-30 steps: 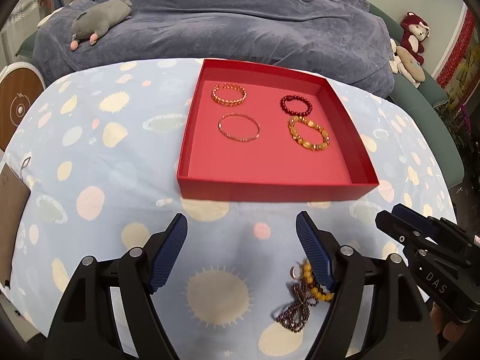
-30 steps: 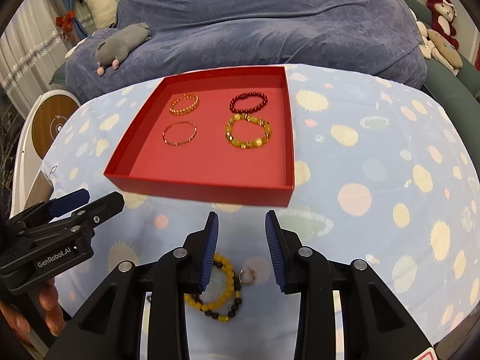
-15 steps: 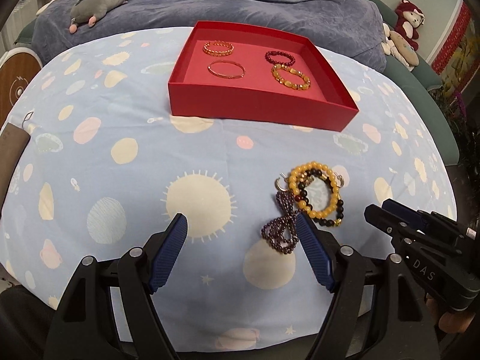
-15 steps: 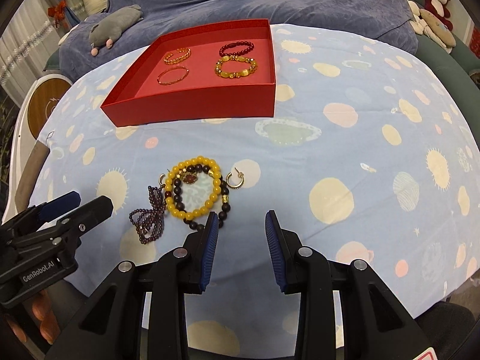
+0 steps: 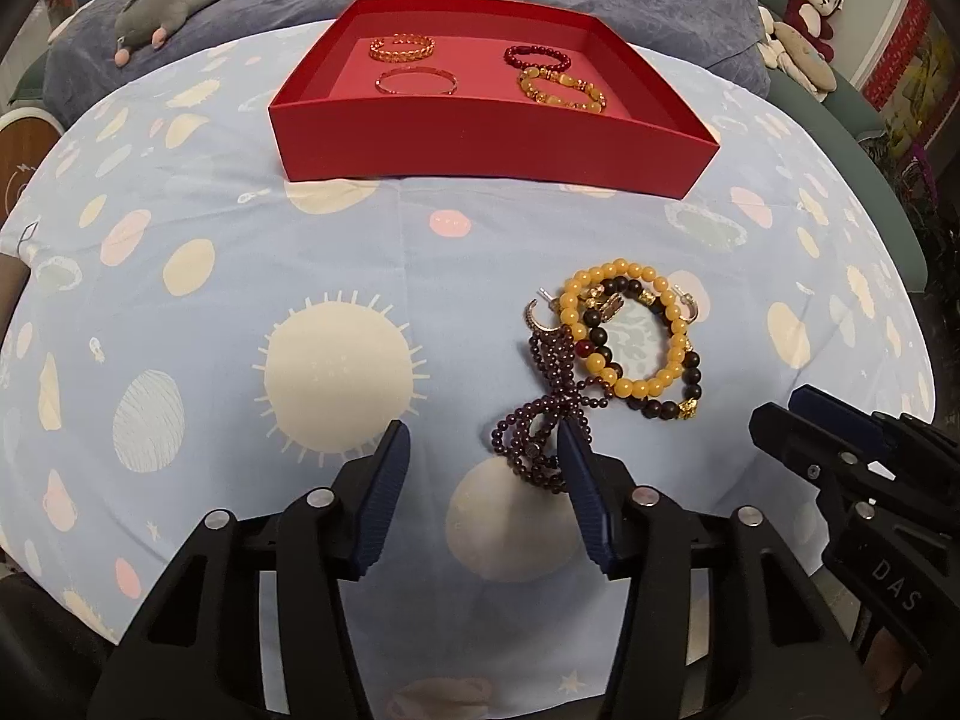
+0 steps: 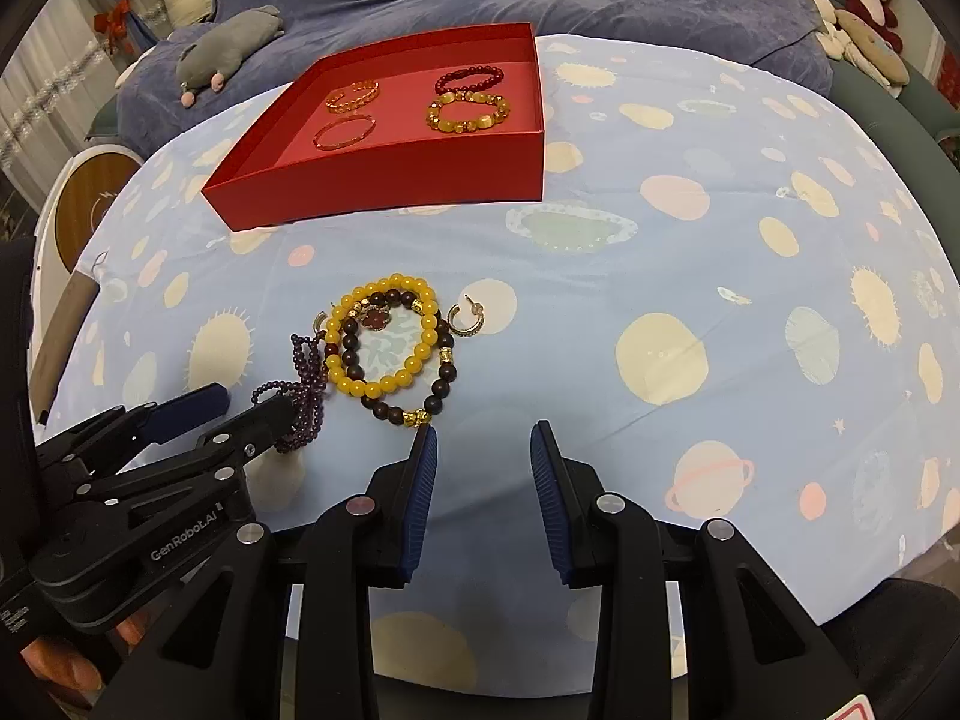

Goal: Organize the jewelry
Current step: 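Grasp the dark garnet multi-strand bracelet with the left gripper, then grasp the amber-and-dark bead bracelet with the right gripper while the left gripper holds the garnet strand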

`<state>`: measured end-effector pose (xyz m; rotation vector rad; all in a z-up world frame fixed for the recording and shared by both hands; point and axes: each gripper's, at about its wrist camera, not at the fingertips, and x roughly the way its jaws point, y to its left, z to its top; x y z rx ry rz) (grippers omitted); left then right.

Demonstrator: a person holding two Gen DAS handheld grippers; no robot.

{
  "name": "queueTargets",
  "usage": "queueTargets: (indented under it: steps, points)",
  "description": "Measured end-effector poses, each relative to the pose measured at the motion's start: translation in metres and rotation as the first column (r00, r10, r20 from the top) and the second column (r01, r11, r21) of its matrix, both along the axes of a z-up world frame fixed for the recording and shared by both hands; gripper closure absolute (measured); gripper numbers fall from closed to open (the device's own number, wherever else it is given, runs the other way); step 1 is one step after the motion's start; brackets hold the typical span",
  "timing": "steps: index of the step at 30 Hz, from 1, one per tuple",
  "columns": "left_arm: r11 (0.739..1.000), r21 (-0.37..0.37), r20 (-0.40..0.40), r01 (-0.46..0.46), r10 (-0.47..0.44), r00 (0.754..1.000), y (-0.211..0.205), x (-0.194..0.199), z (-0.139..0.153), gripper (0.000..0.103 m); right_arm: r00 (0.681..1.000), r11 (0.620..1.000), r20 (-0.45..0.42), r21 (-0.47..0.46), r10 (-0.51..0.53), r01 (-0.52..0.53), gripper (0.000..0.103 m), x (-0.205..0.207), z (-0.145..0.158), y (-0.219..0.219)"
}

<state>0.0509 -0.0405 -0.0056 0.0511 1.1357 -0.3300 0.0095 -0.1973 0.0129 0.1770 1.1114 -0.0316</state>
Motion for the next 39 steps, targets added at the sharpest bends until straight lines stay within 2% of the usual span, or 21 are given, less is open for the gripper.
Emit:
queueTargets:
  steps: [2,7,12,13,21,26,27,28,30,36,38,39]
  points:
    - [1.000,0.009,0.014,0.006,-0.006,1.000,0.000,-0.001,-0.001,0.062,1.000,1.000,-0.001,0.003,0.003,-0.003,0.070,0.001,-0.001,0.001]
    - [0.999,0.013,0.019,0.044,-0.044,0.999,-0.003,-0.003,0.001,0.092,1.000,1.000,-0.003,0.011,0.013,-0.013,0.070,0.001,-0.002,0.006]
    - [1.000,0.010,0.026,0.014,-0.015,1.000,0.008,-0.002,0.006,0.098,1.000,1.000,0.005,0.018,0.026,-0.026,0.070,0.003,0.001,0.012]
    - [1.000,0.012,0.028,0.006,-0.007,1.000,0.010,-0.002,0.007,0.103,1.000,0.999,0.005,0.020,0.027,-0.027,0.070,0.004,0.001,0.013]
    - [0.999,0.022,0.019,-0.046,0.046,0.999,0.032,0.005,0.007,0.103,0.999,0.999,0.006,0.028,0.039,-0.040,0.070,0.017,0.000,0.020]
    - [0.997,-0.058,-0.001,-0.042,0.042,0.999,0.032,0.003,0.014,0.100,0.999,0.999,0.007,0.027,0.037,-0.037,0.070,0.022,0.000,0.019]
    - [0.997,-0.073,-0.006,-0.038,0.037,0.999,0.030,0.003,0.015,0.089,0.999,0.999,0.008,0.026,0.035,-0.035,0.070,0.022,0.000,0.018]
    - [0.996,-0.086,-0.010,-0.036,0.035,0.999,0.027,0.002,0.016,0.071,0.999,0.999,0.007,0.026,0.032,-0.032,0.070,0.022,0.000,0.017]
    - [0.994,-0.105,0.003,-0.036,0.036,0.999,0.020,0.000,0.020,0.056,1.000,0.999,0.005,0.025,0.026,-0.026,0.070,0.022,0.000,0.015]
    - [0.998,-0.069,-0.016,0.007,-0.008,1.000,-0.002,0.005,0.004,0.057,1.000,1.000,-0.001,0.026,0.015,-0.015,0.070,0.023,-0.003,0.008]
    - [0.998,-0.060,-0.009,0.001,-0.001,1.000,-0.004,0.006,0.000,0.059,1.000,1.000,-0.003,0.025,0.017,-0.017,0.070,0.023,-0.003,0.008]
    - [0.998,-0.057,-0.005,0.005,-0.005,1.000,-0.005,0.007,0.000,0.063,1.000,1.000,-0.003,0.026,0.017,-0.017,0.070,0.023,-0.003,0.008]
